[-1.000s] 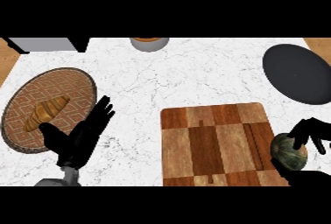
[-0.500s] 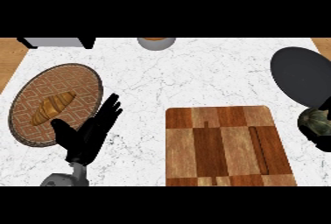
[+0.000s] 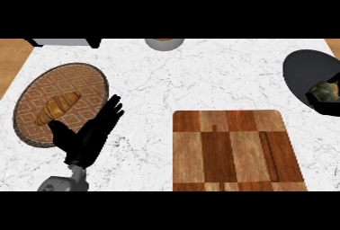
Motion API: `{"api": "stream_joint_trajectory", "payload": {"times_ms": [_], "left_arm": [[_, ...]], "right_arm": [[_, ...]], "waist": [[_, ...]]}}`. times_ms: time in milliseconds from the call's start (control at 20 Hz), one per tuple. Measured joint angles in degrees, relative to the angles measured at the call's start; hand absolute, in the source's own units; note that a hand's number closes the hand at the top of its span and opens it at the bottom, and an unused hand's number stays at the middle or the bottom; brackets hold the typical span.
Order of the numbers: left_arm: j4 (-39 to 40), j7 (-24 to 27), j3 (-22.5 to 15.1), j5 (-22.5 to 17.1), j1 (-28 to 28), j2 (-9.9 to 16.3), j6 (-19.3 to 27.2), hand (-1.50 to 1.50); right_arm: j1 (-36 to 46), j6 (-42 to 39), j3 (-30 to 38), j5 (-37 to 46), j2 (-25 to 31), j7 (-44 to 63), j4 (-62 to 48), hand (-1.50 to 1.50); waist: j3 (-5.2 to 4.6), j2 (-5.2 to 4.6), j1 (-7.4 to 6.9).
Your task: Pick the squash from the cutting board and place it in the pan
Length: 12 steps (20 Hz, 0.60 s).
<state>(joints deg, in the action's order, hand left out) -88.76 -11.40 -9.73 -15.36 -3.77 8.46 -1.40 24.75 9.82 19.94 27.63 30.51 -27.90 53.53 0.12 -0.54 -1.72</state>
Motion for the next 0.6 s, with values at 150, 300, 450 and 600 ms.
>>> {"api": "stream_joint_trajectory", "payload": {"times_ms": [150, 300, 450, 600], "left_arm": [[-0.3, 0.1, -0.9, 0.5, -0.1, -0.7, 0.0, 0.0], [0.0, 0.1, -1.0, 0.6, -0.5, -0.9, -0.3, 0.0], [-0.7, -0.8, -1.4, 0.9, -1.2, -1.4, 0.1, 0.0], [-0.4, -1.6, -1.5, 1.1, -2.6, -1.8, 0.4, 0.0]], "right_arm": [[5.2, 4.5, 2.7, -0.2, 0.3, -3.4, -9.2, 1.5], [10.3, 6.6, 4.8, -0.4, 2.1, -6.2, -17.8, 1.5], [13.7, 7.9, 6.5, -0.6, 4.1, -9.0, -24.5, 1.5], [16.1, 8.7, 7.6, -0.6, 5.7, -11.1, -29.2, 1.5]], "waist": [[0.07, -0.28, -0.74], [0.13, -0.54, -1.28], [0.18, -0.82, -1.89], [0.27, -1.22, -2.4]]}}
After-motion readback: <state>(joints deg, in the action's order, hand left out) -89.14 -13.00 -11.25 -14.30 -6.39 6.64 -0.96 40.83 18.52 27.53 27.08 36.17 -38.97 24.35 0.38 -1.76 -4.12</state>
